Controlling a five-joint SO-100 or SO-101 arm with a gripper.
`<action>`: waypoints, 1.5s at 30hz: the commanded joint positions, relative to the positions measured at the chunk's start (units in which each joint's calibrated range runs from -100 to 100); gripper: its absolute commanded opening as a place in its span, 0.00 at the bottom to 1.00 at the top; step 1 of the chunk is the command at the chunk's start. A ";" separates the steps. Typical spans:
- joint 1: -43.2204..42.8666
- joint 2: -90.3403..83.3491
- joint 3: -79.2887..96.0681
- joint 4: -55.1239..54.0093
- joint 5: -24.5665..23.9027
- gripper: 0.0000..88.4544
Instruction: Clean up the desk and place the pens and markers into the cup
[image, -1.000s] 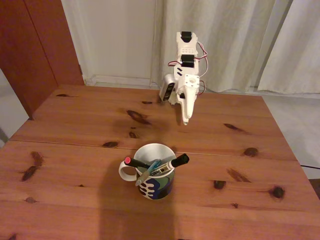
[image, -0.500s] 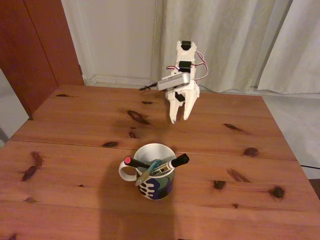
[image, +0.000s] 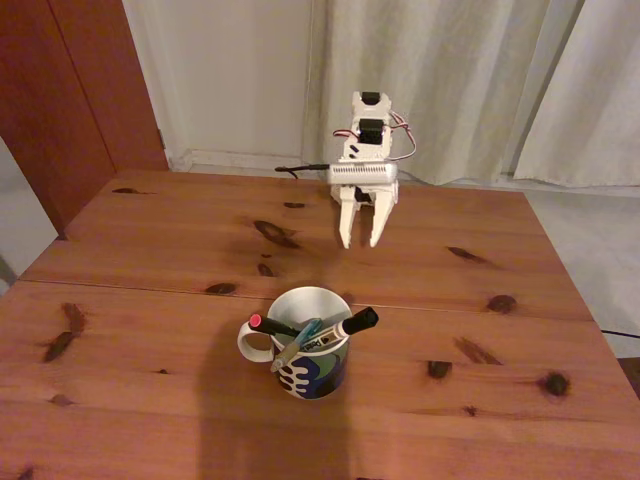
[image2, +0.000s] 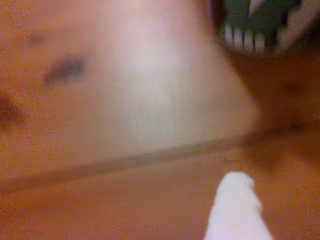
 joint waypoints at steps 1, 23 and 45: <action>-1.52 -5.01 0.41 12.72 2.09 0.18; -6.50 -9.47 0.32 37.58 11.20 0.18; -6.50 -9.14 0.32 37.58 11.20 0.18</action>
